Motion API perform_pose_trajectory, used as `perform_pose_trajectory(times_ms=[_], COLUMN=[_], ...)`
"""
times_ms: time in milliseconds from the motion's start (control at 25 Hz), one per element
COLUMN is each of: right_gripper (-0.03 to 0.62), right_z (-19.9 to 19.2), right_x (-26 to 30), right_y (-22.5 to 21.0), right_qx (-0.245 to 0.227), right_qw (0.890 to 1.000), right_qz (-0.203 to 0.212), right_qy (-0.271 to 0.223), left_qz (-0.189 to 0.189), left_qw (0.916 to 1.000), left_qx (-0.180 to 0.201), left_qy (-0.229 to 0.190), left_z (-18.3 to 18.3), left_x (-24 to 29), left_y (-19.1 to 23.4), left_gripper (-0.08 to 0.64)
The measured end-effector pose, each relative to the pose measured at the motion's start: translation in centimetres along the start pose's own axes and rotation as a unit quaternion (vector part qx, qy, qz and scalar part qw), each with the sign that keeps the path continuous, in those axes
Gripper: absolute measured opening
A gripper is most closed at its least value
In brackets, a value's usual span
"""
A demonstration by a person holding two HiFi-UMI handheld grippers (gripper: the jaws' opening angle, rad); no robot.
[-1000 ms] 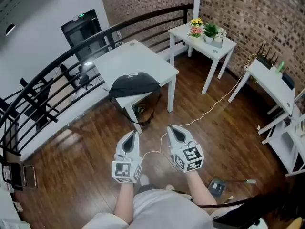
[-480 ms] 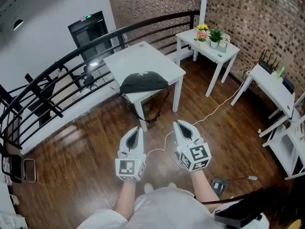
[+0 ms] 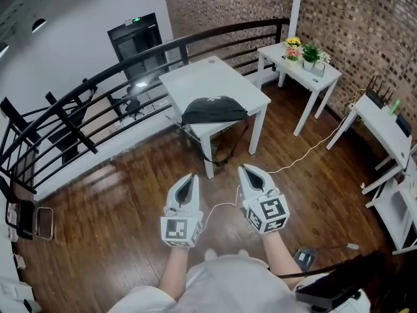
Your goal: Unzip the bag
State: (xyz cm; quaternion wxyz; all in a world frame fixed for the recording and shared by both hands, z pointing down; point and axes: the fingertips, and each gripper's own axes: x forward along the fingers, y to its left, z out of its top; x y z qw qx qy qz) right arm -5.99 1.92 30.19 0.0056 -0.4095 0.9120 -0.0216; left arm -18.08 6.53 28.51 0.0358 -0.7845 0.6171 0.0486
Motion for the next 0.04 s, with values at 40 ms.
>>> perform_pose_trajectory(times_ms=[40], right_gripper=[-0.009], right_z=[-0.16], right_x=[0.32], right_y=[0.63], right_qx=[-0.001], right_qw=[1.0], right_qz=[0.003], right_qy=[0.001], left_qz=[0.001], left_qw=[1.0], left_qx=[0.0], left_qy=[0.001], left_z=[-0.08], left_x=[-0.34], left_y=[0.5], left_gripper=[0.018])
